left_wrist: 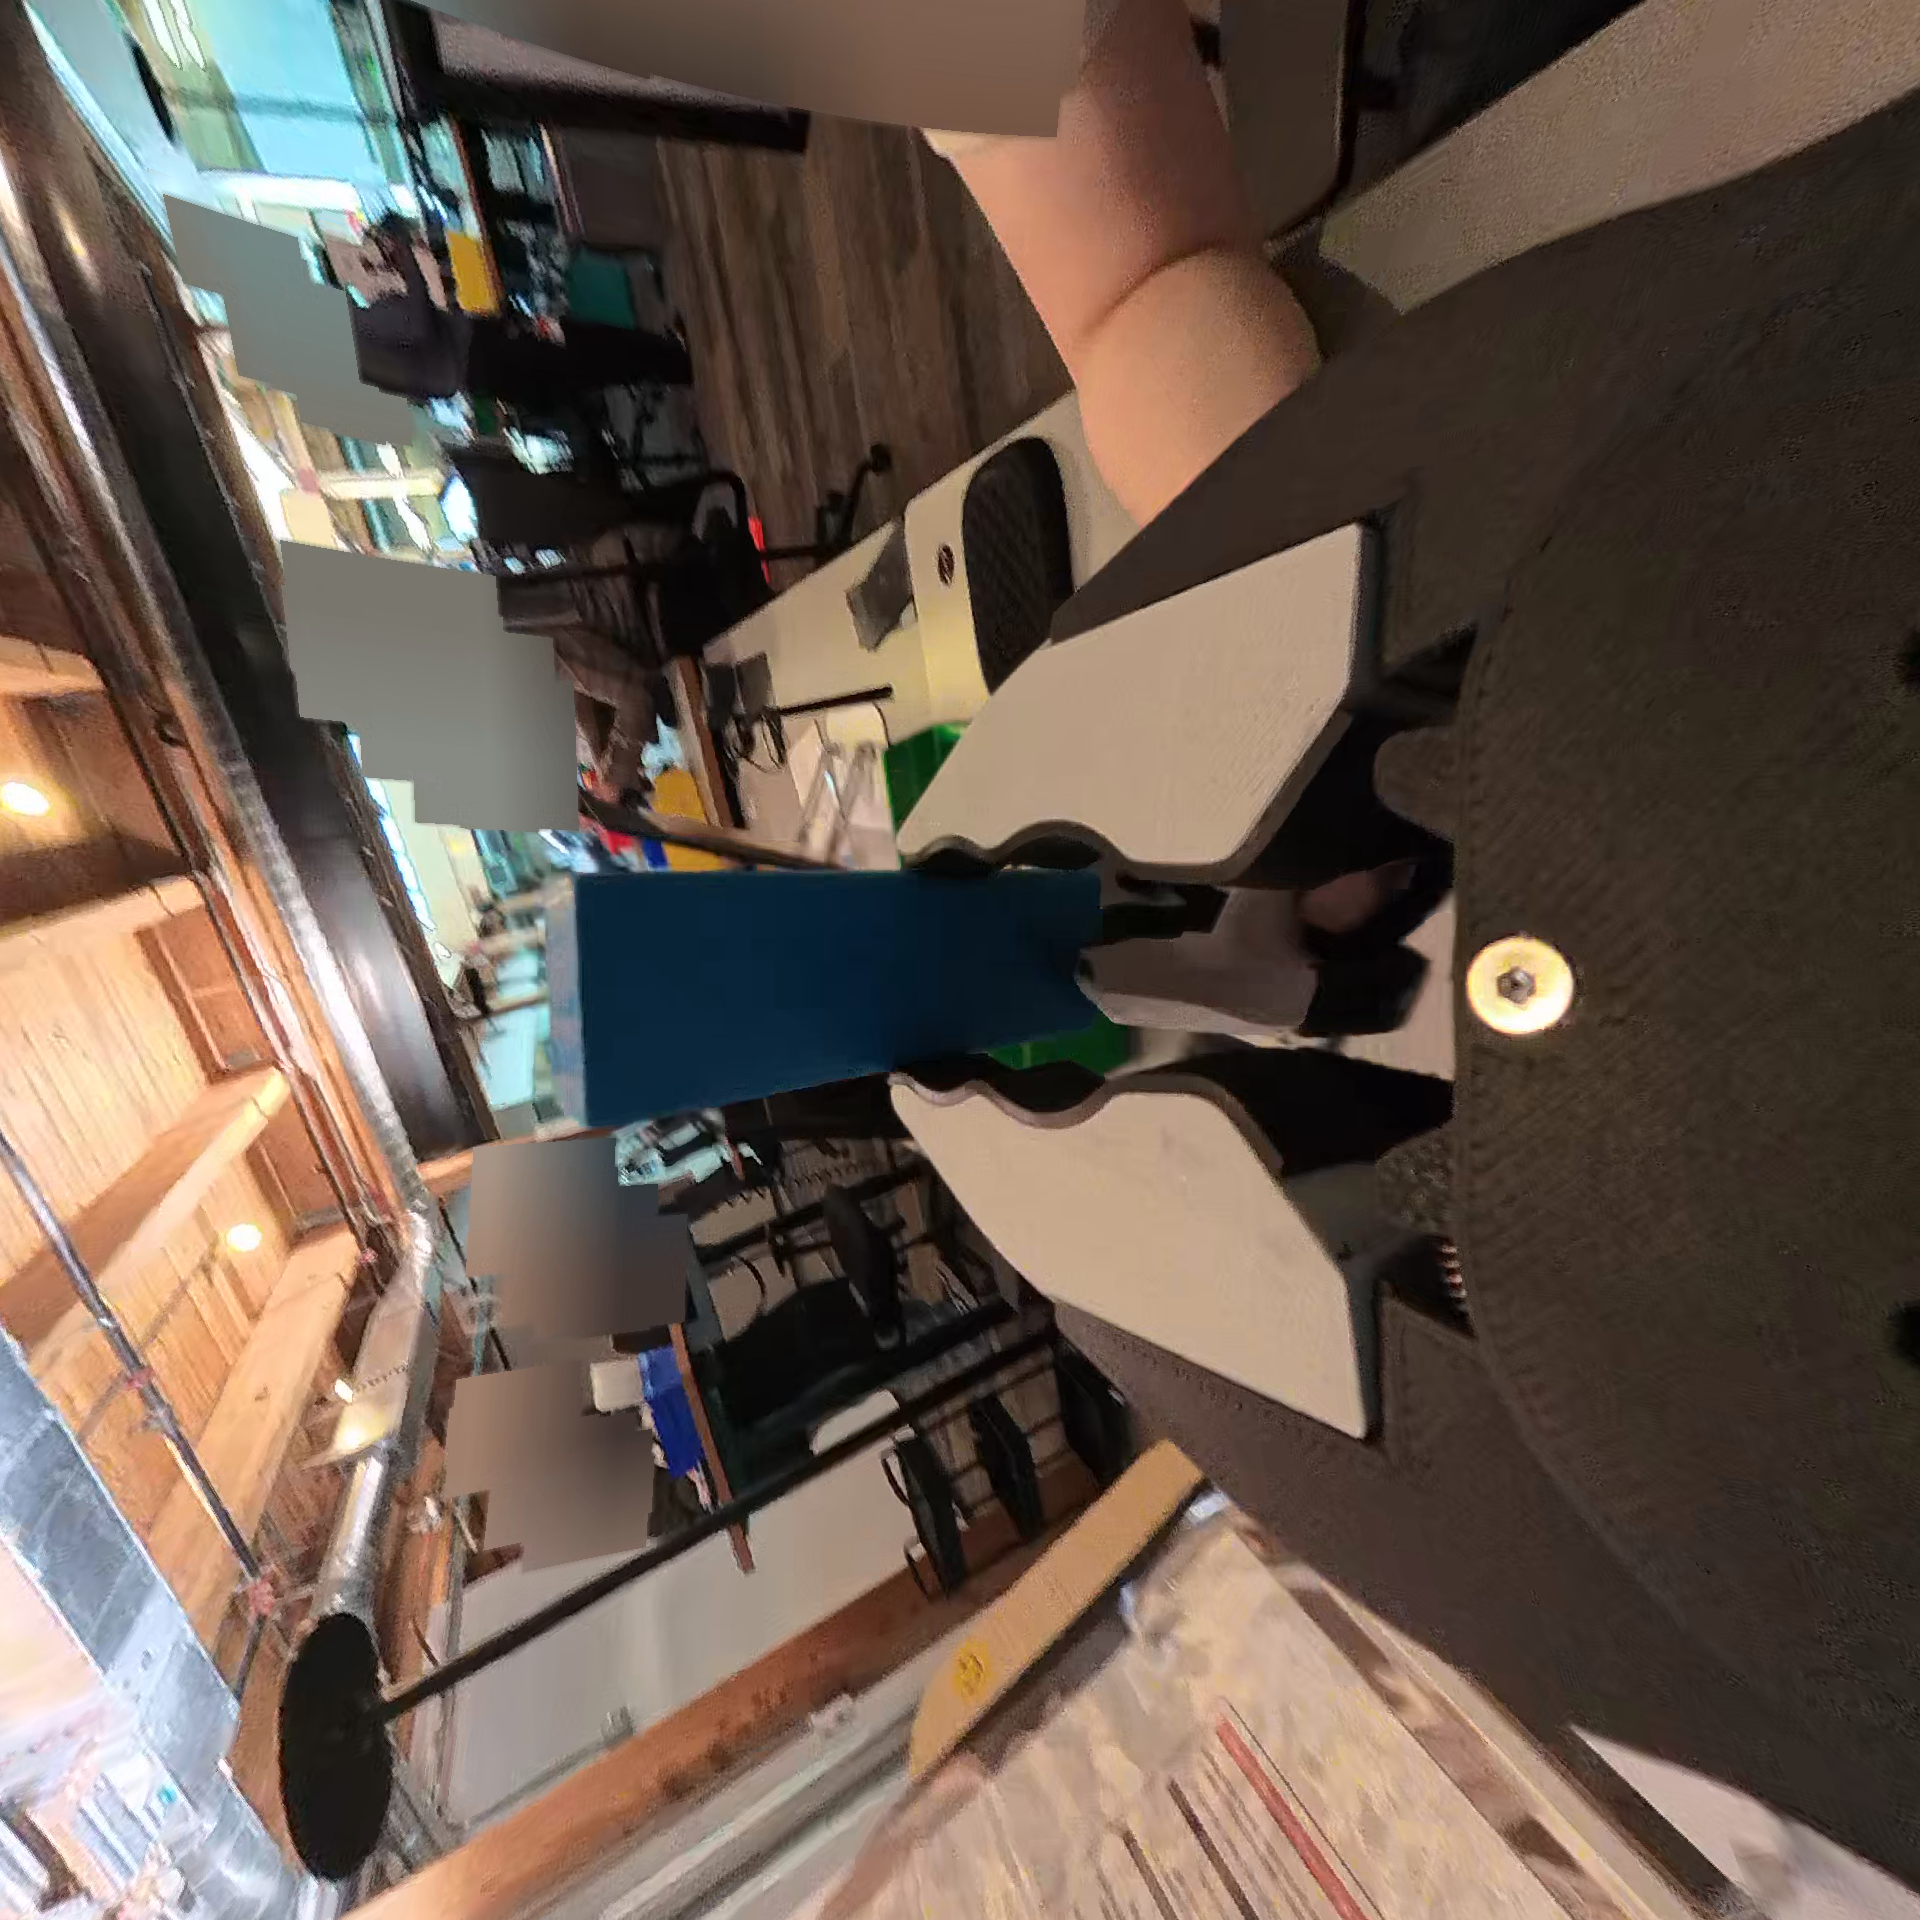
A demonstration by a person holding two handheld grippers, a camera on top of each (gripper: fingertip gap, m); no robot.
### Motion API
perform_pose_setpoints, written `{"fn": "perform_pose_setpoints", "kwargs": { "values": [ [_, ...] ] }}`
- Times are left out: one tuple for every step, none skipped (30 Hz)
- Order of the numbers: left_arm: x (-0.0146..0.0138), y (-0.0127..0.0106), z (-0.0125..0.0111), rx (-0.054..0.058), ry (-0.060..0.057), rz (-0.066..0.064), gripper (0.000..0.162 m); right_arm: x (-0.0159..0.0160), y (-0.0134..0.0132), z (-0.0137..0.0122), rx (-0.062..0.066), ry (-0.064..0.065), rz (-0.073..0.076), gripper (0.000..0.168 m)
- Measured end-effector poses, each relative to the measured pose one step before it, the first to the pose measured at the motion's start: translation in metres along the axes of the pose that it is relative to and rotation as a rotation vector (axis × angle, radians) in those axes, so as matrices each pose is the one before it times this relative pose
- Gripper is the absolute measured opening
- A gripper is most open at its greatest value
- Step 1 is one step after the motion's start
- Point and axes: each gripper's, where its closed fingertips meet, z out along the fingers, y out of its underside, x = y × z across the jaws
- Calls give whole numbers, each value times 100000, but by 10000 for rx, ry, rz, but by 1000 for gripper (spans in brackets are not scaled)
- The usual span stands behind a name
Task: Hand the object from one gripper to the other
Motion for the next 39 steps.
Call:
{"fn": "perform_pose_setpoints", "kwargs": {
  "values": [
    [-783, 306, -354, -448, -465, 20, 34, 715, -696, -371, 13, 993, -853, 22],
    [-1017, 417, -410, -531, -639, 106, 33, 815, -767, -507, -86, 1096, -923, 22],
    [-1241, 585, -444, -640, -824, 232, 33, 382, -809, -500, -106, 832, -1010, 22],
    [-1264, 866, -405, -801, -873, 392, 33, -135, -760, -344, -116, 562, -1150, 18],
    [-1330, 1153, -320, -969, -977, 655, 34, -5, -492, -118, -319, 753, -1194, 10],
    [-1259, 1274, -200, -1000, -1029, 864, 33, 148, -112, 67, -631, 935, -1284, 10],
    [-1041, 1187, -37, -898, -943, 896, 34, 163, 110, 123, -805, 1003, -1421, 14],
    [-883, 1053, 110, -808, -899, 860, 34, 248, 74, 63, -774, 1072, -1419, 21],
    [-639, 923, 243, -738, -779, 841, 33, 361, 17, -29, -694, 1086, -1292, 26],
    [-18, 708, 340, -608, -411, 777, 33, 189, -70, -106, -536, 891, -1134, 35],
    [494, 332, 367, -367, -76, 618, 34, 41, -186, -108, -337, 675, -815, 39],
    [406, -25, 334, -165, -126, 426, 34, 240, 12, -70, -391, 683, -461, 40],
    [421, -270, 289, -59, -107, 370, 34, 170, 209, -17, -416, 530, -297, 41],
    [603, -409, 213, 35, 10, 343, 33, -76, 210, 46, -281, 262, -159, 42],
    [578, -374, 174, -34, 21, 284, 33, 10, 268, 100, -229, 223, 29, 42],
    [409, -319, 118, -109, -77, 305, 33, 123, 315, 116, -208, 212, 93, 42],
    [340, -407, 23, -32, -101, 305, 33, 179, 367, 146, -203, 170, 75, 41],
    [318, -443, -29, 27, -53, 221, 33, 372, 470, 155, -271, 229, 54, 42],
    [308, -422, -58, 24, -10, 182, 33, 379, 401, 154, -212, 175, -18, 42],
    [272, -412, -77, 63, 0, 171, 33, 311, 302, 128, -132, 107, -21, 43],
    [251, -380, -92, 83, 18, 122, 33, 118, 236, 100, -90, -39, 3, 40],
    [224, -305, -67, 58, 38, 54, 33, -155, 153, 34, -63, -238, 23, 28],
    [-89, -107, -26, -8, -143, -45, 33, -247, -9, -35, 7, -319, 72, 18],
    [-269, -262, -68, 193, -246, -243, 33, 32, -241, -134, 132, -167, 154, 18],
    [-421, -344, -61, 290, -197, -537, 36, 53, -351, -236, 192, -190, 159, 18],
    [-435, -356, -105, 251, 32, -761, 43, 37, -485, -323, 272, -259, 201, 18],
    [-230, -449, -266, 314, 362, -943, 52, 53, -643, -421, 398, -319, 316, 18],
    [-159, -609, -413, 428, 493, -1040, 60, -2, -850, -492, 559, -429, 494, 18],
    [-153, -791, -532, 543, 526, -1028, 68, -327, -1077, -556, 700, -720, 653, 18],
    [-182, -988, -662, 665, 504, -1015, 71, -702, -1254, -589, 824, -1010, 734, 18],
    [-365, -1167, -715, 780, 385, -1084, 70, -771, -1391, -636, 946, -1042, 794, 18],
    [-381, -1243, -692, 823, 361, -1150, 69, -579, -1341, -608, 959, -882, 810, 18],
    [-121, -1219, -629, 799, 499, -1132, 68, -381, -1000, -465, 735, -712, 762, 18],
    [111, -1100, -534, 730, 582, -1042, 66, -234, -487, -267, 399, -583, 626, 18],
    [221, -865, -385, 596, 570, -920, 64, -162, -82, -113, 193, -478, 380, 18],
    [182, -558, -177, 403, 417, -782, 64, -137, 45, -52, 210, -363, 59, 18],
    [47, -224, -2, 222, 243, -548, 64, -116, 179, 16, 197, -256, -159, 18],
    [-164, 45, 122, 105, 39, -418, 66, -114, 359, 94, 98, -204, -182, 18],
    [-63, 104, 215, 105, 70, -344, 65, -52, 435, 128, 62, -114, -155, 18]
  ]
}}
